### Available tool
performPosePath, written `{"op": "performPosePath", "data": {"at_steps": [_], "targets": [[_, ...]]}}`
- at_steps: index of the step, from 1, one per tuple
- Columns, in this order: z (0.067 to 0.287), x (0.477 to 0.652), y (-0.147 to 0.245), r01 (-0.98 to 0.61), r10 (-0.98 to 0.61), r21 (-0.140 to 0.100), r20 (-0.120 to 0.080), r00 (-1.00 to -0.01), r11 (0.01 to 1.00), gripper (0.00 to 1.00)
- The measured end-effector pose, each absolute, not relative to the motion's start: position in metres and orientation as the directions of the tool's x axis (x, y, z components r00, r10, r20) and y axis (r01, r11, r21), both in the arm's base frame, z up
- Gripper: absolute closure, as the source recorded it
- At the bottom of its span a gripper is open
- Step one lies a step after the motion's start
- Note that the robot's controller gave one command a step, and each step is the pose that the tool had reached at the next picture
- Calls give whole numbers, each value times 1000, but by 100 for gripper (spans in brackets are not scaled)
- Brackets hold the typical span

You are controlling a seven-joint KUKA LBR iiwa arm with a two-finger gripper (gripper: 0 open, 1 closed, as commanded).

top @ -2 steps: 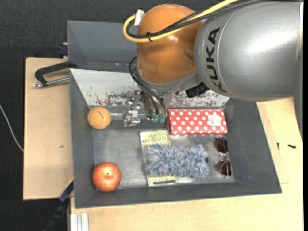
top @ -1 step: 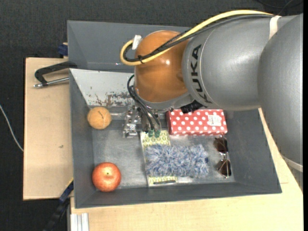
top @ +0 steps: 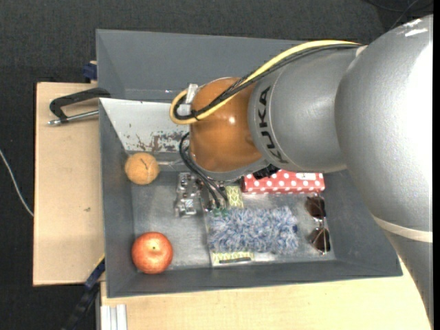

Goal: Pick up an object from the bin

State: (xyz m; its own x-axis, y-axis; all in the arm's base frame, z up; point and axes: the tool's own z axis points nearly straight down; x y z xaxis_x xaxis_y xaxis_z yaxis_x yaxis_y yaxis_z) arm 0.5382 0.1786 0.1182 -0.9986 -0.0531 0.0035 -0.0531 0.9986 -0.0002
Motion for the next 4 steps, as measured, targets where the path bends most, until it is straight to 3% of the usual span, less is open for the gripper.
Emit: {"op": "performPosePath", "data": {"at_steps": [1,2,3,4], "targets": [[176,532,174,-57,-57,0,2,-998,998,100],[220,536,157,-58,-58,2,-5,-998,998,100],[220,536,157,-58,-58,2,-5,-998,998,100],[142,501,120,-163,-163,1,0,-987,987,0]]}}
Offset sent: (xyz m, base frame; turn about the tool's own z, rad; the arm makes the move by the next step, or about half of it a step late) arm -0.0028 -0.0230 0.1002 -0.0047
